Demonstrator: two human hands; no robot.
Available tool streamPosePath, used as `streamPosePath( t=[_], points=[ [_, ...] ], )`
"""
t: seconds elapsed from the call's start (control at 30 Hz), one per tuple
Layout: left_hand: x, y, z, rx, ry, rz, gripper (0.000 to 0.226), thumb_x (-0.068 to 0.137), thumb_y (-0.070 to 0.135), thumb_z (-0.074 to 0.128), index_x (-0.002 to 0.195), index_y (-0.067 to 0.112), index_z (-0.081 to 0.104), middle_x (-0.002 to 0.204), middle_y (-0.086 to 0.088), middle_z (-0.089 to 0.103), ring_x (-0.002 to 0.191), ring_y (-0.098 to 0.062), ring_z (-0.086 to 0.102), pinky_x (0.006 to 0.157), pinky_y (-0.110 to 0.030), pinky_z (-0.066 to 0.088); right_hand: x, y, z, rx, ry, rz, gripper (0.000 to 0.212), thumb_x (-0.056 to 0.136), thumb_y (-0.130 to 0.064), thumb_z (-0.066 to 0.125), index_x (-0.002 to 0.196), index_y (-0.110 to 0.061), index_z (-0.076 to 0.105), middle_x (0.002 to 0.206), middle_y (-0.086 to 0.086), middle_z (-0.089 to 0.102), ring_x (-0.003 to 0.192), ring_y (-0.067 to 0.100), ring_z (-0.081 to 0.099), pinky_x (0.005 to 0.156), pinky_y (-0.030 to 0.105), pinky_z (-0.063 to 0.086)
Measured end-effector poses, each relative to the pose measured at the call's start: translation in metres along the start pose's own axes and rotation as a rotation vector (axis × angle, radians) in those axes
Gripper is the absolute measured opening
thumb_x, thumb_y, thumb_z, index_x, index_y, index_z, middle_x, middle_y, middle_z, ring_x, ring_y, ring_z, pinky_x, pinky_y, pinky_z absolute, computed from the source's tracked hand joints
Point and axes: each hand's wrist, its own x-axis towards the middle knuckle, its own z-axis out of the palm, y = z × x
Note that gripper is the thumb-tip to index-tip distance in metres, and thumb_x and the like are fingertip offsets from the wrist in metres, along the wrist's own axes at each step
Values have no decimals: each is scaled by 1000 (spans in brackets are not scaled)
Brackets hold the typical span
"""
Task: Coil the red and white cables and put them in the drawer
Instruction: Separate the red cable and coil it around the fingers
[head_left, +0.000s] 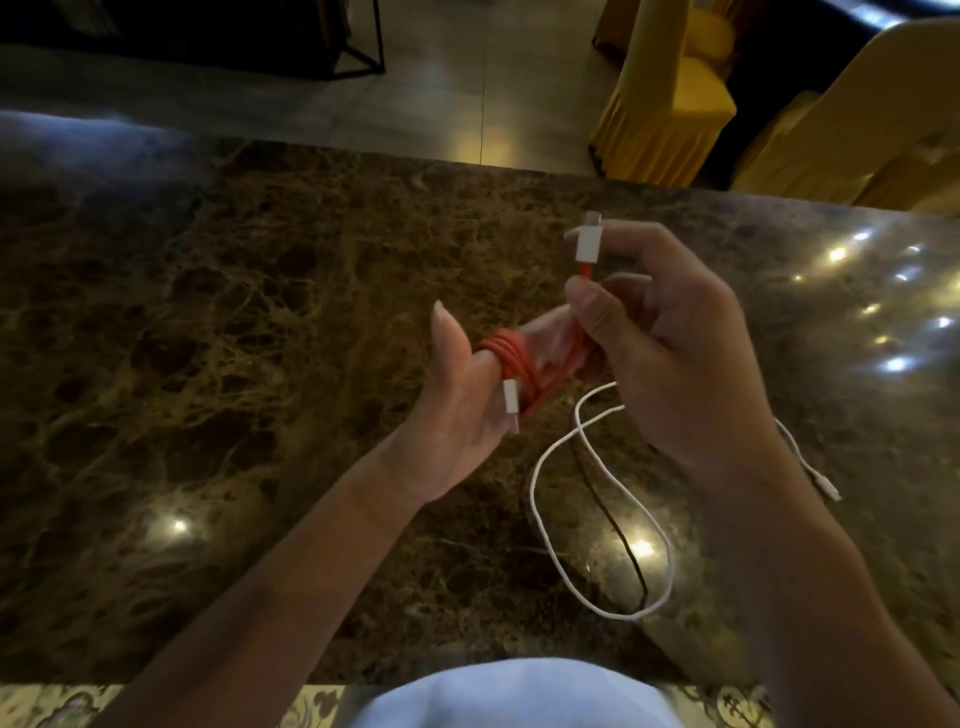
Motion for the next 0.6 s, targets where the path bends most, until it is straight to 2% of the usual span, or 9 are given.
streamPosePath(
  t=[0.1,0.23,0.37,0.4,0.5,0.53,0.6],
  points=[
    [-3,6,-17,-127,17,-7,130,64,92,60,158,5,35,166,-10,41,156,-23,35,131,-42,19,0,5,-11,-173,-52,96,18,100,-11,67,116,-19,68,71,1,76,56,11,69,53,24,51],
    [-4,14,-27,-75,-45,5,137,65,91,59,163,2,23,169,-13,34,159,-26,27,133,-47,6,5,1,-12,-509,-284,136,27,98,-15,69,102,-42,72,67,-22,72,50,3,61,50,12,44],
    [-5,18,-26,-108,-58,6,135,69,88,59,163,-2,21,171,-16,30,161,-28,23,132,-49,2,13,-13,-16,-601,-401,176,31,99,-19,66,111,-46,74,68,-18,74,50,6,61,48,19,47],
    [-5,18,-25,-111,-58,4,135,69,88,59,163,-3,21,170,-17,30,161,-28,23,132,-49,2,15,-14,-18,-617,-414,168,32,99,-19,66,111,-46,75,67,-17,74,50,4,62,48,17,46],
    [-5,16,-22,-105,-66,3,136,69,88,59,163,-2,21,170,-17,30,160,-30,24,132,-51,2,19,-18,-15,-702,-467,153,31,99,-19,64,114,-45,75,69,-16,71,59,-6,65,55,9,45],
    [-5,16,-21,-104,-71,3,136,69,88,60,163,-2,20,170,-17,30,160,-31,25,132,-52,3,20,-19,-13,-742,-478,140,30,100,-20,63,115,-44,75,73,-18,69,65,-5,66,61,11,49],
    [-3,16,-19,-111,-71,4,136,69,88,61,163,-2,21,170,-18,31,160,-32,25,132,-52,4,21,-22,-11,-783,-480,119,30,100,-20,62,115,-43,74,82,-20,67,74,-2,67,73,24,58]
  ],
)
